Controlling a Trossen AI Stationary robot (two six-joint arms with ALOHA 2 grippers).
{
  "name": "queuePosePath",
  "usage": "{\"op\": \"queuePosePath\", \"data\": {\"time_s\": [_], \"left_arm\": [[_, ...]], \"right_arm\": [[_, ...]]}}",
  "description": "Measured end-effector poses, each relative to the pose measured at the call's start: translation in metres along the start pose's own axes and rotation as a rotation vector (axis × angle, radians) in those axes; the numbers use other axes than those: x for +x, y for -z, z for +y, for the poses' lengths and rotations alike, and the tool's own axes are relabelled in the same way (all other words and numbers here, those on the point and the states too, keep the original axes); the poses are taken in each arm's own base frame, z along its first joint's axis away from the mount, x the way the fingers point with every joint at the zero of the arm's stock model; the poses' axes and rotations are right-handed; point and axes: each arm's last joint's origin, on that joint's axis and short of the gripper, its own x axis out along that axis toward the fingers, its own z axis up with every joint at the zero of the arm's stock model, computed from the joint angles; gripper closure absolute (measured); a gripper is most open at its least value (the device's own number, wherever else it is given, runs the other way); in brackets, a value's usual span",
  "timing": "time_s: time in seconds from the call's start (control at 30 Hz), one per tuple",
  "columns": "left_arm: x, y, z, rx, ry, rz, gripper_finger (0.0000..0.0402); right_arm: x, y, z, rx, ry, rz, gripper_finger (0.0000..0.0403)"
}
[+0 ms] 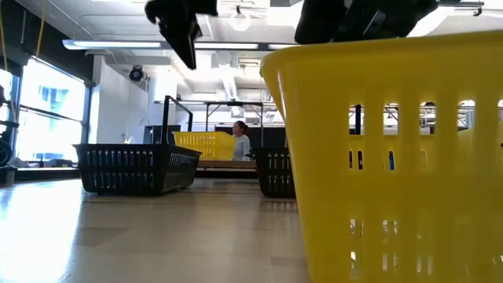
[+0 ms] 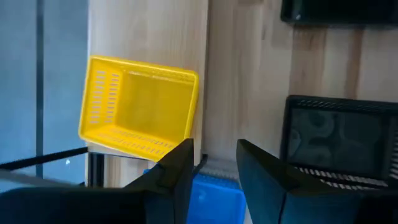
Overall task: Stack baskets on shelf by color
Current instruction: Put the top right black basket on the shelf
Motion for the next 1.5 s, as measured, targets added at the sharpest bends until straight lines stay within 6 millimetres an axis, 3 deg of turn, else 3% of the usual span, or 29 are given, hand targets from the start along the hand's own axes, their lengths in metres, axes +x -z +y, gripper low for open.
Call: {"op": "queuePosePath", "data": {"time_s": [0.27, 0.63, 0.73, 0.83, 0.93, 1.13, 1.5], "left_arm": [[-0.041, 0.016, -0.008, -0.053, -0.006, -0.118, 0.0291], [-0.062, 0.029, -0.014, -0.081, 0.021, -0.175, 0.0291], [-0.064, 0.03, -0.019, -0.076, 0.061, -0.17, 0.0291], [-0.065, 0.033, -0.025, -0.054, 0.099, -0.138, 0.0291], [-0.066, 0.037, -0.032, -0.02, 0.121, -0.102, 0.0291], [-0.069, 0.038, -0.044, 0.027, 0.144, -0.083, 0.0291], [-0.074, 0.04, -0.062, 0.035, 0.178, -0.078, 0.0291]], "right_arm": [[0.019, 0.006, 0.003, 0.021, 0.0, 0.055, 0.0306], [0.036, 0.017, -0.001, 0.027, 0.046, 0.142, 0.0308], [0.037, 0.019, -0.002, 0.05, 0.055, 0.161, 0.0334], [0.037, 0.02, -0.002, 0.059, 0.061, 0.173, 0.0385], [0.032, 0.019, -0.002, 0.069, 0.063, 0.166, 0.0388], [0.007, 0.011, 0.001, 0.084, 0.049, 0.115, 0.0399], [-0.077, -0.001, -0.009, 0.008, 0.18, -0.069, 0.0402]]}}
